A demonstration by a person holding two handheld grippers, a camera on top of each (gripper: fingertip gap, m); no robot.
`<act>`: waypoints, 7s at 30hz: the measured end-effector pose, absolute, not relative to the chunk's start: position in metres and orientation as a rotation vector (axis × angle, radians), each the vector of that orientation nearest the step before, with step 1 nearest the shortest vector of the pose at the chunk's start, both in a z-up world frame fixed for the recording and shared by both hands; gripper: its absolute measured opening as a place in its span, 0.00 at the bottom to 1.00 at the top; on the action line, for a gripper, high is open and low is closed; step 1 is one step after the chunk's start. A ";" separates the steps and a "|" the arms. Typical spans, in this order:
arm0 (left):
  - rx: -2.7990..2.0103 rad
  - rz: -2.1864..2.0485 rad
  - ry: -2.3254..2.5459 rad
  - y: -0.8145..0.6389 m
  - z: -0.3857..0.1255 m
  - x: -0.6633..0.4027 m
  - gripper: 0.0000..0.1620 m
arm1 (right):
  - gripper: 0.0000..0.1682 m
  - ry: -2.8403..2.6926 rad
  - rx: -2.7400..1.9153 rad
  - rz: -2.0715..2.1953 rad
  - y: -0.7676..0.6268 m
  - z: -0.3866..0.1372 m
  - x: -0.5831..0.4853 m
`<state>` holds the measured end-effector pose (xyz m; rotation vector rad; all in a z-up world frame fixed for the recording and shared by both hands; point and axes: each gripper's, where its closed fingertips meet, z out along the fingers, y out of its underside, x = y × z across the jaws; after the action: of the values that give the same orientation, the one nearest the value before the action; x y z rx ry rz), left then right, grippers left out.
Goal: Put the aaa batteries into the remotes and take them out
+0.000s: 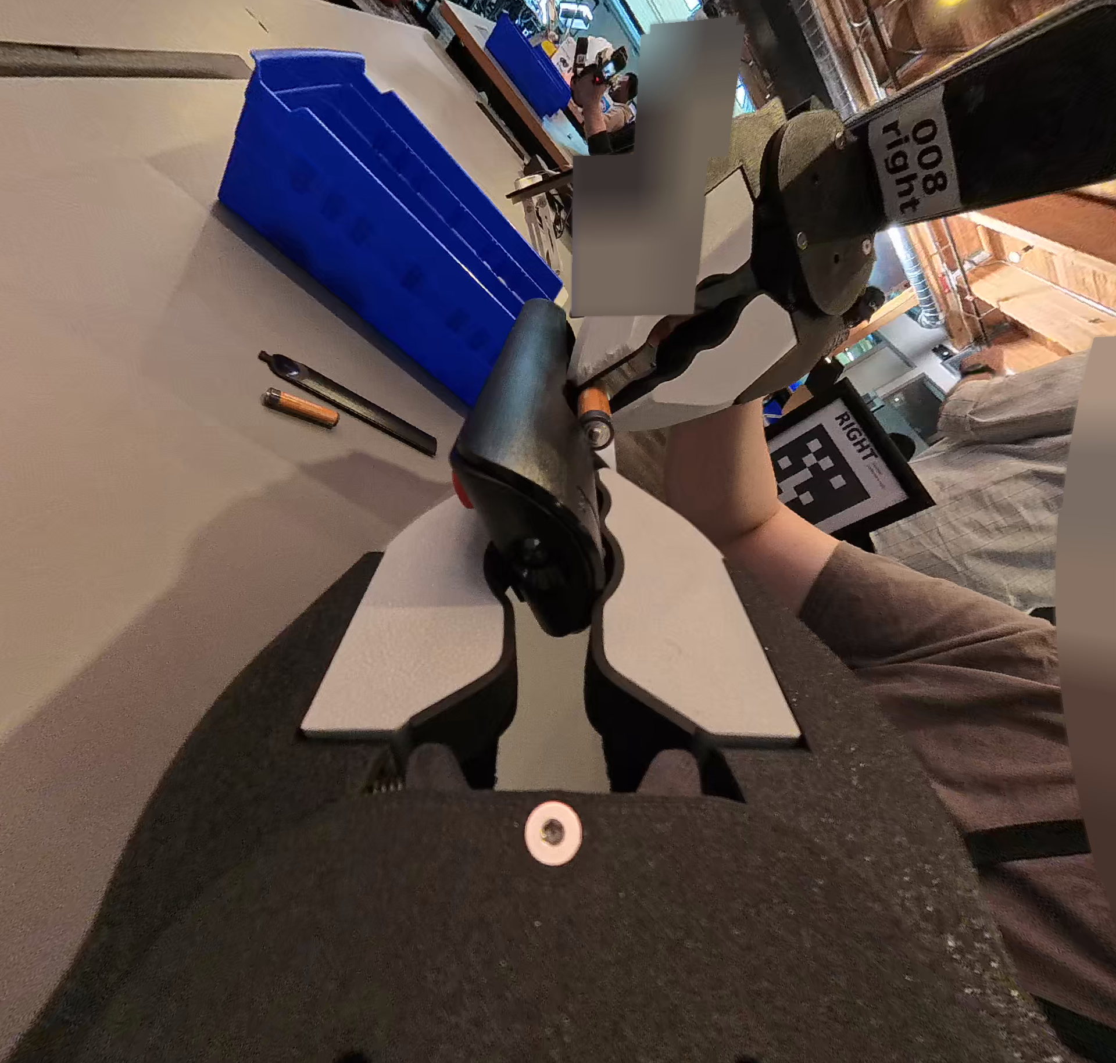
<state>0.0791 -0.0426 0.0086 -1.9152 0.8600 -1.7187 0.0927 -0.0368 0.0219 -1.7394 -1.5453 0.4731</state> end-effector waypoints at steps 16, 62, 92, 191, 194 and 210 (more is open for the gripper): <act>-1.961 -1.665 0.869 -0.039 -0.002 0.082 0.13 | 0.12 -1.689 -1.783 0.255 -0.027 0.015 0.087; -1.770 -1.300 0.646 -0.002 0.024 0.073 0.13 | 0.80 -0.412 -2.082 0.577 0.041 0.023 0.109; -1.647 -1.191 0.680 -0.014 0.057 0.066 0.13 | 0.71 -0.503 -1.920 0.602 0.032 0.062 0.103; -1.865 -1.455 0.734 -0.011 0.021 0.057 0.13 | 0.45 -0.599 -1.813 0.810 0.020 0.056 0.153; -1.850 -1.360 0.718 -0.005 0.021 0.057 0.13 | 0.53 -0.398 -1.866 0.985 0.020 0.042 0.150; -1.844 -1.302 0.770 -0.013 0.022 0.067 0.13 | 0.37 -0.393 -2.026 1.082 0.024 0.015 0.130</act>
<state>0.0672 -0.0126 0.0218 -1.8440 0.7701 -1.3018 0.1303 0.0240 0.0152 -2.0265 -0.3927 1.0821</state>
